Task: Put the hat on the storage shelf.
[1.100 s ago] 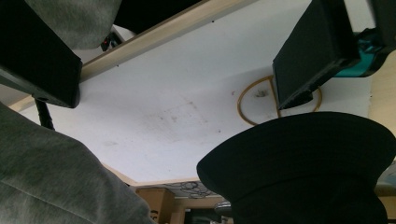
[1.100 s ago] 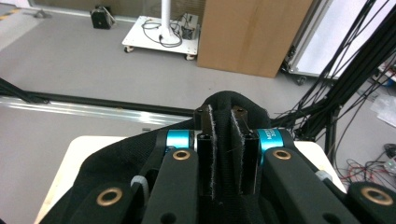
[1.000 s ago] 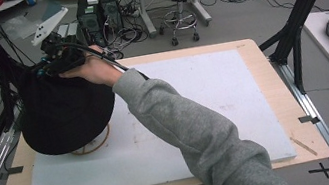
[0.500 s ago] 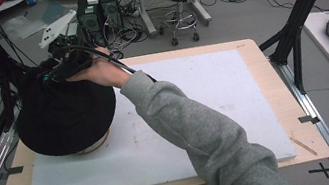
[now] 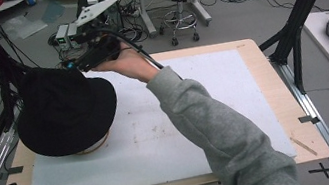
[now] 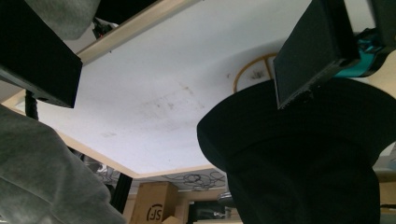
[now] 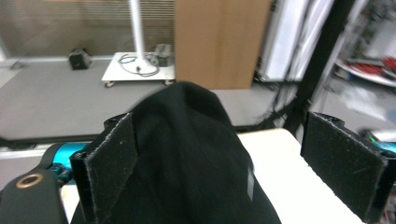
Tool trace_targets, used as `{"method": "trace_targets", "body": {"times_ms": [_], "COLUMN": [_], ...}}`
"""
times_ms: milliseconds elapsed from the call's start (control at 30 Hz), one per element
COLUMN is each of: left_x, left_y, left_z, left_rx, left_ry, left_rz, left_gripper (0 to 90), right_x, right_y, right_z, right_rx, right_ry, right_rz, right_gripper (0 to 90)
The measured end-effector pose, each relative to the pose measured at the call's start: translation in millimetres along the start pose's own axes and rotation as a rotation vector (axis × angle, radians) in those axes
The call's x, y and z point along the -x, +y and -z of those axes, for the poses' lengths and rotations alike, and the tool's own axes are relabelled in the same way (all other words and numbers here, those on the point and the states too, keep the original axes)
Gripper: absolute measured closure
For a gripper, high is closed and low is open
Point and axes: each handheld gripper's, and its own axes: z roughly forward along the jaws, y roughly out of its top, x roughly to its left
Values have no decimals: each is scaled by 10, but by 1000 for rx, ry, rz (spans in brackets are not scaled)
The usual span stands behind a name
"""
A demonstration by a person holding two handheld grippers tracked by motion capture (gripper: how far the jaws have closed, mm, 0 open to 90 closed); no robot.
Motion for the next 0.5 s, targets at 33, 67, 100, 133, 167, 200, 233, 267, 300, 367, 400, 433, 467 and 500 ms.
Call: {"method": "trace_targets", "body": {"times_ms": [33,67,100,133,167,200,233,267,300,367,400,433,467,500], "left_x": [-11,-24,-31,-38,-48,-55,-63,-74,-82,-96,-110,-115,-126,-138], "left_y": [12,27,34,43,52,59,66,75,85,107,123,129,137,146], "left_z": [-14,-33,-47,-67,-92,-119,-151,-184,-216,-264,-299,-315,-337,-361], "left_rx": [3,3,5,6,4,3,-1,-5,-3,1,2,3,0,-1], "left_ry": [-4,-10,-14,-17,-21,-22,-21,-24,-26,-31,-39,-37,-35,-35], "left_rz": [0,-2,-4,-5,-8,-11,-12,-15,-18,-23,-26,-27,-30,-30], "left_gripper": [18,18,18,18,18,18,18,18,17,18,18,18,18,18], "right_x": [14,22,28,29,26,21,24,24,33,46,45,41,29,-10], "right_y": [-28,-51,-89,-113,-149,-225,-264,-264,-296,-376,-410,-483,-519,-610], "right_z": [96,175,280,349,448,657,762,762,864,1057,1128,1262,1331,1496], "right_rx": [-4,-15,-30,-37,-42,-39,-38,-38,-49,-53,-49,-43,-45,-67], "right_ry": [-23,-41,-63,-74,-94,-124,-125,-125,-127,-154,-164,-179,-191,-246], "right_rz": [-23,-33,-40,-45,-50,-47,-48,-48,-52,-68,-76,-77,-77,-78], "right_gripper": [112,112,112,112,112,111,111,111,111,112,112,111,111,111]}}
